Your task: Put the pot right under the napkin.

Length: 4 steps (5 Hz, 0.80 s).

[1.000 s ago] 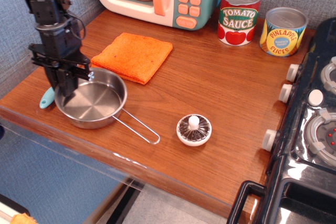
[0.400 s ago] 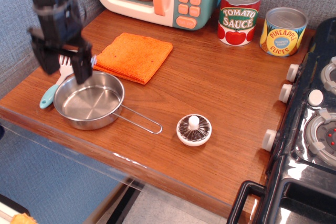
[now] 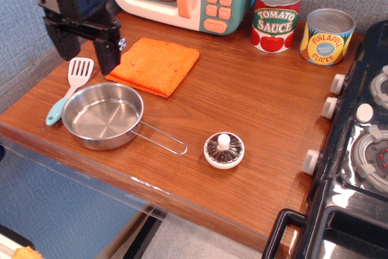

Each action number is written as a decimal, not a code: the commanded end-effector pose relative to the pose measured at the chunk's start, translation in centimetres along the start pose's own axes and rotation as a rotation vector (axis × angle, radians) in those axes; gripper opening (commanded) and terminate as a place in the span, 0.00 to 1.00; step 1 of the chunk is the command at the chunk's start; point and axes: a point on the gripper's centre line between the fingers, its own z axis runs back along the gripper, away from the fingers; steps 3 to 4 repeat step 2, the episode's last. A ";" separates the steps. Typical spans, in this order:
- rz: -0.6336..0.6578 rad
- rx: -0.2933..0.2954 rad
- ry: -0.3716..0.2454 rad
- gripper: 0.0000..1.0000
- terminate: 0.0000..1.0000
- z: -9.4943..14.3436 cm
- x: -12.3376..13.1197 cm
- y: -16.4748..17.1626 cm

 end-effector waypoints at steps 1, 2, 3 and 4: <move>0.046 0.063 -0.043 1.00 0.00 0.3 0.1 -0.5; 0.046 0.063 -0.043 1.00 1.00 0.3 0.1 -0.5; 0.046 0.063 -0.043 1.00 1.00 0.3 0.1 -0.5; 0.046 0.063 -0.043 1.00 1.00 0.3 0.1 -0.5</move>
